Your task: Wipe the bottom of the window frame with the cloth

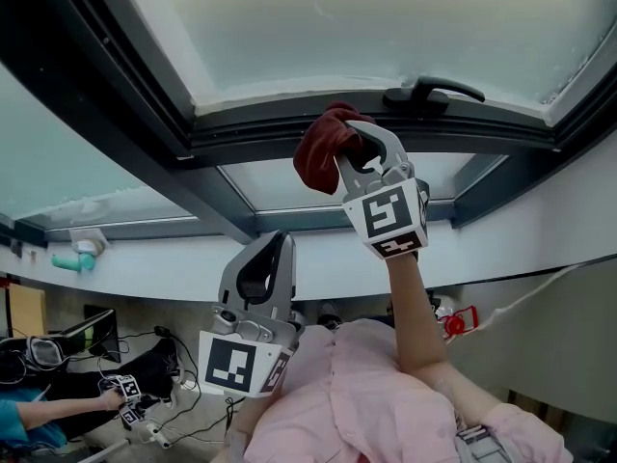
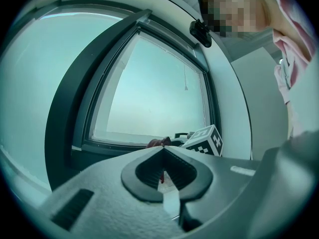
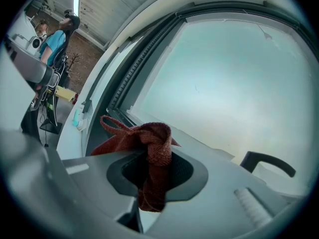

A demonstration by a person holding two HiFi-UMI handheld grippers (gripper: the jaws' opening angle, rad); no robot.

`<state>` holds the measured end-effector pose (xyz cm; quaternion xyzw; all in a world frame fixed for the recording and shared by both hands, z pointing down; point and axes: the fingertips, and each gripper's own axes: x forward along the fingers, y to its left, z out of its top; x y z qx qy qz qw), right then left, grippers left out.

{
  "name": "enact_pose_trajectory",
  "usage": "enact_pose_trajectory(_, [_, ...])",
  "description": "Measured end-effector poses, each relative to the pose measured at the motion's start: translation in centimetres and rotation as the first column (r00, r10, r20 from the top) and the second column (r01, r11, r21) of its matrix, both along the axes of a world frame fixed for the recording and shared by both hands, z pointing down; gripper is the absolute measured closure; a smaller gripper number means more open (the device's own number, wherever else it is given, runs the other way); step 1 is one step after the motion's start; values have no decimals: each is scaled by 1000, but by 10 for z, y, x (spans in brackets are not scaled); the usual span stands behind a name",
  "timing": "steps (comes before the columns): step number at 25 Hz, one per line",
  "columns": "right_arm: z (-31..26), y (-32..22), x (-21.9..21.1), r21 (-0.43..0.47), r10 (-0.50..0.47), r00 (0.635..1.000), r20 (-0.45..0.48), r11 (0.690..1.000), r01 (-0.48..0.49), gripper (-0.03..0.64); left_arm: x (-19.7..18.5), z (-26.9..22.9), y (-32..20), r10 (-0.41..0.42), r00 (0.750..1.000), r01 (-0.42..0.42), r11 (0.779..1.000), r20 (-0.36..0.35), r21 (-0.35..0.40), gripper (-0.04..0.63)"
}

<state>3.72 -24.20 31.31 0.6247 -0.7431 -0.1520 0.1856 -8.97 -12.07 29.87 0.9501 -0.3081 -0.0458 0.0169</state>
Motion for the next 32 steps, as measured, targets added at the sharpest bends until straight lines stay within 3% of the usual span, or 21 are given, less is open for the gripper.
enact_pose_trajectory(32, [1,35,88,21,161,985,62,986,-163,543,9,0,20,-7,1000,7,1000,0,10,597])
